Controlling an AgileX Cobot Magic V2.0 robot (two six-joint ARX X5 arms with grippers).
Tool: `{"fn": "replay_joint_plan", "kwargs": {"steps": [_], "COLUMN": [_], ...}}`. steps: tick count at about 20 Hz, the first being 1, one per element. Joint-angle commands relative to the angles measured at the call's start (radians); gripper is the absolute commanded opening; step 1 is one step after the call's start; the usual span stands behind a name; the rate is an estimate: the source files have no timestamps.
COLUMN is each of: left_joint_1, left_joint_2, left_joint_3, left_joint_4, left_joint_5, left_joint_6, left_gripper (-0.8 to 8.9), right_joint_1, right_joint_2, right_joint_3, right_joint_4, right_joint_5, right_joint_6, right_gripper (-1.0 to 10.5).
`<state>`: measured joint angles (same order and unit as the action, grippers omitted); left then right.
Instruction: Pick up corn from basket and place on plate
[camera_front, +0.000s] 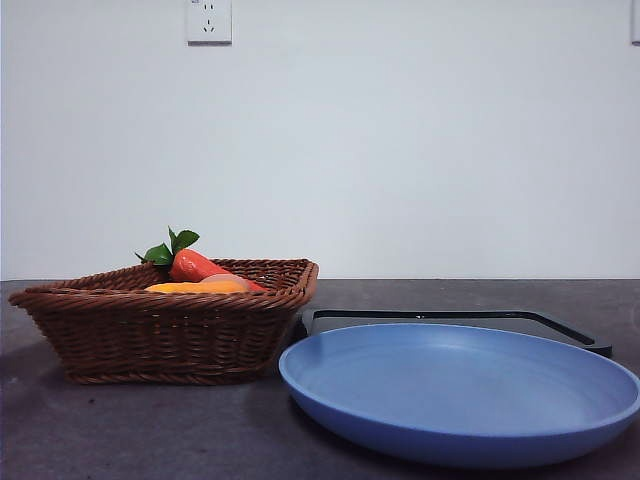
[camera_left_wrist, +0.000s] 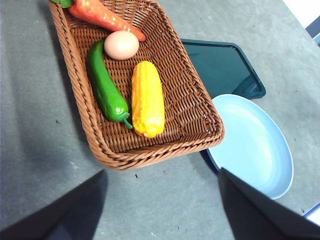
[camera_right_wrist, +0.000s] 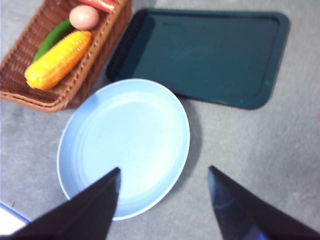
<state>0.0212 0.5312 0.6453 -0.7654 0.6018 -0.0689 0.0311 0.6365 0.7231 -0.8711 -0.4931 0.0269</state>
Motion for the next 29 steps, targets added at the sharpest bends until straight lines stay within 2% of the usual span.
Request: {"fn": "replay_joint_plan", "kwargs": {"steps": [1,13,17,22,29], "left_joint_1": [-0.001,-0.002,-0.001,-0.001,-0.001], "left_joint_2": [0.005,0.005,0.005,0.005,0.005], "left_joint_3": [0.016,0.016,0.016,0.016,0.016], "left_joint_4": [0.011,0.010,0.011,0.010,0.011], "left_joint_5": [0.003,0.003,0.003,0.003,0.003], "left_joint_6": [0.012,0.007,0.007,0.007,0.005], "left_gripper": [3.82,3.82,3.82,3.82,3.82], "right_joint_1": [0.001,0.105,0.140,0.174,0.189], "right_joint_2": [0.048,0.569,0.712,0.811,0.860], "right_joint_3": [0.018,0.018,0.018,0.018,0.018], "right_joint_4": [0.013,0.236,0.294,0.328,0.347], "right_joint_5": [0.003,-0.003,-0.003,-0.003,0.004], "right_joint_6": [0.019,0.037,0.038,0.037,0.039], "right_gripper": [3.1,3.0,2.7,2.0,0.0]}}
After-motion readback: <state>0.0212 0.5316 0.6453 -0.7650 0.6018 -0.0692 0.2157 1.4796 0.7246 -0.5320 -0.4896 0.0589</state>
